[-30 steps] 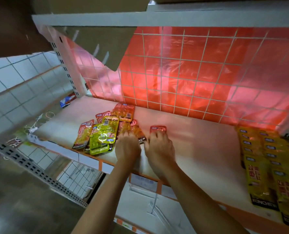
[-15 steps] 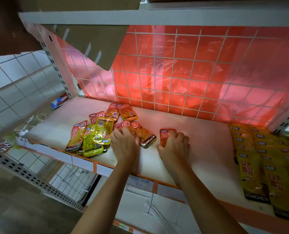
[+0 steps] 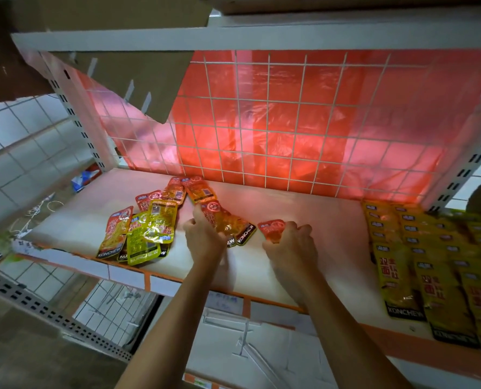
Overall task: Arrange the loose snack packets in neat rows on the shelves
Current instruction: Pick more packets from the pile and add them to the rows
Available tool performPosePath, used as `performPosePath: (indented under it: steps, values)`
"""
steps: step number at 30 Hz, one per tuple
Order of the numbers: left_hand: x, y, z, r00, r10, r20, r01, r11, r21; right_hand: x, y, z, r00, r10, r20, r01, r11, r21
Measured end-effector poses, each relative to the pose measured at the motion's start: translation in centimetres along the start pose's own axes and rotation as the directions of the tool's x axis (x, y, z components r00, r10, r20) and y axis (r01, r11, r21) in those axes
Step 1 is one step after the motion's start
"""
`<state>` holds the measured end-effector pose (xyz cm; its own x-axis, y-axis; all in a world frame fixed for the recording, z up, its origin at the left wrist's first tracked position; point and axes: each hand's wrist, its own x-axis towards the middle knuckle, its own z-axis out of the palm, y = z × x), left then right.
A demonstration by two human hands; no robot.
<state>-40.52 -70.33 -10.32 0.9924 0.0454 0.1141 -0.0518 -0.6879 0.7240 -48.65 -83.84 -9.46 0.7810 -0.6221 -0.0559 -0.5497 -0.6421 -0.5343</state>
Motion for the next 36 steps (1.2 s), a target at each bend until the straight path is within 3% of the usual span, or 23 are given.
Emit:
performPosePath:
  steps: [4, 6, 8, 10, 13, 16, 21, 27, 31, 36]
  values:
    - [-1.3, 1.1, 0.3, 1.0, 0.009, 0.005, -0.008, 0.991, -0.131, 0.3, 0.9, -1.2, 0.999, -0.012, 0.05, -0.006, 0.939, 0.344]
    - [-2.0, 2.0, 0.6, 0.998, 0.053, 0.034, -0.043, 0.972, -0.232, 0.3, 1.3, -1.9, 0.991, 0.016, 0.13, -0.098, 0.749, 0.655]
    - [-2.7, 3.0, 1.1, 0.988, 0.105, 0.11, -0.059, 0.93, -0.362, 0.3, 1.7, -2.3, 0.955, 0.064, 0.289, -0.285, 0.461, 0.84]
    - [-3.4, 4.1, 1.7, 0.967, 0.158, 0.198, -0.042, 0.872, -0.488, 0.3, 2.5, -2.7, 0.937, 0.043, 0.347, -0.347, 0.233, 0.908]
    - [-4.4, 5.6, 3.0, 0.938, 0.257, 0.232, -0.087, 0.823, -0.562, 0.3, 4.3, -4.1, 0.947, 0.034, 0.321, -0.322, 0.085, 0.943]
    - [-5.5, 7.1, 4.5, 0.916, 0.338, 0.217, -0.144, 0.78, -0.609, -0.3, 6.6, -5.9, 0.97, 0.037, 0.241, -0.244, 0.122, 0.962]
    - [-7.7, 10.2, 7.7, 0.897, 0.335, 0.288, -0.077, 0.761, -0.644, -0.9, 10.8, -9.2, 0.97, 0.242, 0.002, -0.104, 0.411, 0.906]
    - [-11.7, 16.4, 11.7, 0.852, 0.321, 0.414, 0.018, 0.772, -0.635, -1.3, 17.6, -13.5, 0.958, 0.265, -0.112, -0.039, 0.505, 0.862]
    - [-15.7, 20.5, 15.2, 0.832, 0.37, 0.414, -0.077, 0.815, -0.574, -1.2, 23.3, -17.3, 0.943, 0.316, -0.107, -0.076, 0.516, 0.853]
    - [-20.9, 25.1, 19.8, 0.811, 0.363, 0.459, -0.068, 0.837, -0.542, -1.3, 29.4, -21.4, 0.922, 0.373, -0.104, -0.123, 0.538, 0.834]
